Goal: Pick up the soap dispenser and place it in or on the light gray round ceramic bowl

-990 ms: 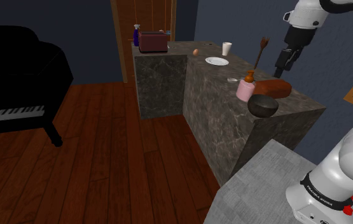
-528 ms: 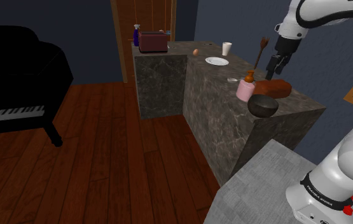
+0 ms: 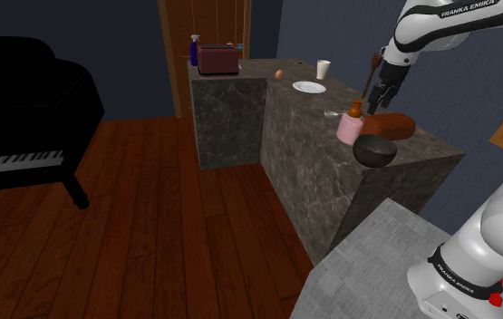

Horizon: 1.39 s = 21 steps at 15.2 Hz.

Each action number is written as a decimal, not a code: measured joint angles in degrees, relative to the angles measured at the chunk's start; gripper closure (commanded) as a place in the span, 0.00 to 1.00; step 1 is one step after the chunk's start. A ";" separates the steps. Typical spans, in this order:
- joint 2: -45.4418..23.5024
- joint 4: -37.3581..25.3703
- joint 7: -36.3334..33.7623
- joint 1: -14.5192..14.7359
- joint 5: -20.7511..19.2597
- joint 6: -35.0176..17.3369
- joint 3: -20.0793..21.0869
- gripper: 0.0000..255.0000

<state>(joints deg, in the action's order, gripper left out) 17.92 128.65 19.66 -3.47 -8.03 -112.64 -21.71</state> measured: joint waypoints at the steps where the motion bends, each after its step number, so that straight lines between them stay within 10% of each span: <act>1: -1.81 -0.79 0.98 -0.08 0.61 -0.97 -0.88 0.00; 21: -40.11 -25.49 20.55 -8.35 22.52 -9.34 -6.36 0.00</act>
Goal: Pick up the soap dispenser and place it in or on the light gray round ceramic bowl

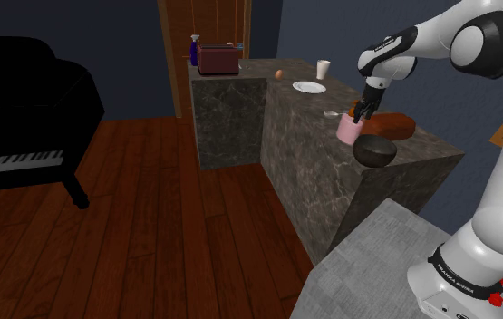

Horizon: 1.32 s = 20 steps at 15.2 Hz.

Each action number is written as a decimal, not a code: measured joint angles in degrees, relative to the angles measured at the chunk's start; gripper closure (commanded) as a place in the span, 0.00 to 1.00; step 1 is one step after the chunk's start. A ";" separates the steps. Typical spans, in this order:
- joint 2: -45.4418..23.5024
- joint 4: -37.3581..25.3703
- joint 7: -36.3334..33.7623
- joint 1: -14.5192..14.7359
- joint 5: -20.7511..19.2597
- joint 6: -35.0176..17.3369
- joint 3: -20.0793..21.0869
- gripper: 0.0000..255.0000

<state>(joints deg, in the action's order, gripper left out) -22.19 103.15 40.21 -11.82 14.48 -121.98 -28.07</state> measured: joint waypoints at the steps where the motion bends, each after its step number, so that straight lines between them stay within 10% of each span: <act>1: -0.45 0.29 0.23 -0.12 0.30 -0.69 0.13 0.00; 9: -1.41 0.84 0.62 -0.30 0.93 -2.10 0.45 0.00; 10: -1.41 0.84 0.62 -0.30 0.93 -2.10 0.45 1.00; 20: -1.43 0.85 0.61 -0.30 0.93 -2.09 0.45 1.00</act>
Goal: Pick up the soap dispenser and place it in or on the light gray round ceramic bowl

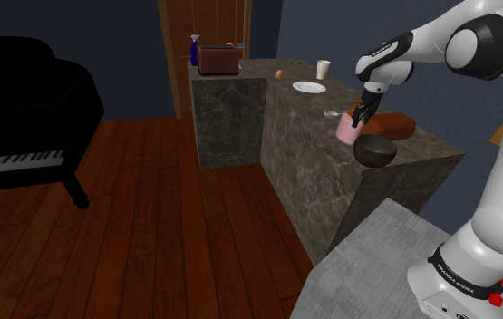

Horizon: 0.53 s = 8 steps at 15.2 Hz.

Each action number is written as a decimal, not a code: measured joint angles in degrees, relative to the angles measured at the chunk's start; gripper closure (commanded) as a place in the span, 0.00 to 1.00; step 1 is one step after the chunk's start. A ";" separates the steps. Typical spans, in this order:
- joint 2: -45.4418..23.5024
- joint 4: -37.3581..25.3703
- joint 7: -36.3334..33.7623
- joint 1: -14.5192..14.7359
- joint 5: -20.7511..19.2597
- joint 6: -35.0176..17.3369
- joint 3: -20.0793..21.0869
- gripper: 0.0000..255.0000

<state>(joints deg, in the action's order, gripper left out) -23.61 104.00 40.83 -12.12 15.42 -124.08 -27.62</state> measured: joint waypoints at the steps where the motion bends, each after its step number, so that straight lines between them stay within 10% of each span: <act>1: 0.19 -0.16 -0.13 0.06 -0.14 0.34 -0.06 1.00; 8: 2.28 -2.36 -1.09 0.38 -1.58 4.32 -0.77 1.00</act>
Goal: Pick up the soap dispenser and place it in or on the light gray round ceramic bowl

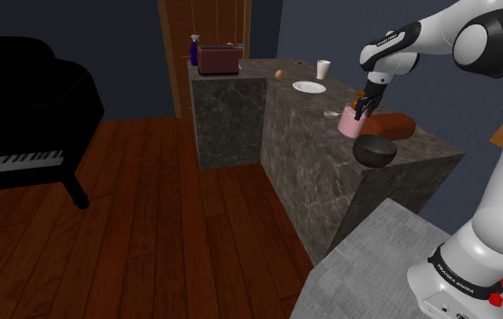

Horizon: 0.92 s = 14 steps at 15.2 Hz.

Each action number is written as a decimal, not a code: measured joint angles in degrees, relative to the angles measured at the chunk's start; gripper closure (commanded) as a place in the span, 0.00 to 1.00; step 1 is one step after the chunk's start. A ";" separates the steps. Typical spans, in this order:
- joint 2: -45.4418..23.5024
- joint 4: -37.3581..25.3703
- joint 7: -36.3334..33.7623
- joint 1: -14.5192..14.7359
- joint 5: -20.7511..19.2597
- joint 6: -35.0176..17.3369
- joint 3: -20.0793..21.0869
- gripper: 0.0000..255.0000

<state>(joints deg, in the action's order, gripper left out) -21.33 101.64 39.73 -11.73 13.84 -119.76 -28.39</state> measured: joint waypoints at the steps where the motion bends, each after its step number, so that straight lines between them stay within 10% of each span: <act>1: 0.48 -0.20 -0.20 0.11 -0.29 0.63 -0.13 1.00; 14: 3.97 -5.92 -2.03 0.60 -2.67 9.32 -1.06 1.00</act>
<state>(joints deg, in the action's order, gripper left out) -17.36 95.71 37.71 -11.14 11.17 -110.44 -29.44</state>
